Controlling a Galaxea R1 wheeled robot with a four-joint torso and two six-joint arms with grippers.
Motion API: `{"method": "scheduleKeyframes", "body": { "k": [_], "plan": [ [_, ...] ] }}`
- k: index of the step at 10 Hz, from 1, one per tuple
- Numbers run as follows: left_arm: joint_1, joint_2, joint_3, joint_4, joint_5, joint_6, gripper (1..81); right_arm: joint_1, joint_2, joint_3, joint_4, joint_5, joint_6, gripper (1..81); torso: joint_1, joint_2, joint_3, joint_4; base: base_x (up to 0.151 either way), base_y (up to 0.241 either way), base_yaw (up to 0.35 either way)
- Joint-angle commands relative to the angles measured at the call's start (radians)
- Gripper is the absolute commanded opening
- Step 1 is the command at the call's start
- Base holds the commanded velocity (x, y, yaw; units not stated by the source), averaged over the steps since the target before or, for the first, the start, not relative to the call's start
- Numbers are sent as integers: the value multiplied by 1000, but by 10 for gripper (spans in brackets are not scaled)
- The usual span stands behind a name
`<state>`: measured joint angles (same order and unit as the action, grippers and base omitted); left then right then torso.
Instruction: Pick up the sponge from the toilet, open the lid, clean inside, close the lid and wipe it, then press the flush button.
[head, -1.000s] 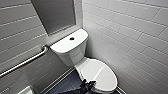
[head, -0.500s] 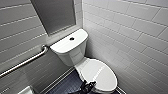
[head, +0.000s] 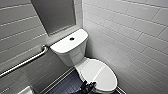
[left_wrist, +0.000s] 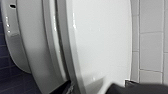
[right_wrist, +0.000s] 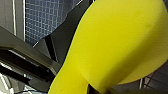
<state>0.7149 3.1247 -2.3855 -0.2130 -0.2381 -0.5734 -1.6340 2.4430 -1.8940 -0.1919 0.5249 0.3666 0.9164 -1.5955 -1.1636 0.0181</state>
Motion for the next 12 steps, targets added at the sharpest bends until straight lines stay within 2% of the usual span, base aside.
{"method": "scheduleKeyframes", "body": {
  "k": [1,8,10,12],
  "plan": [
    [-31,29,12,-23,197,-8,811,-16,-26,12,-4,-51,0,10,0,0,0,0,0,0,0],
    [-74,-12,106,-39,178,-22,811,-17,-5,-14,0,-51,2,10,0,0,-1,0,0,0,0],
    [-88,-50,184,-39,174,-23,811,-17,-2,-17,0,-51,0,10,0,0,-1,0,0,0,0],
    [-110,-58,206,-39,148,-49,811,-19,-2,-14,0,-51,0,10,0,0,-1,0,0,0,0]
  ]
}}
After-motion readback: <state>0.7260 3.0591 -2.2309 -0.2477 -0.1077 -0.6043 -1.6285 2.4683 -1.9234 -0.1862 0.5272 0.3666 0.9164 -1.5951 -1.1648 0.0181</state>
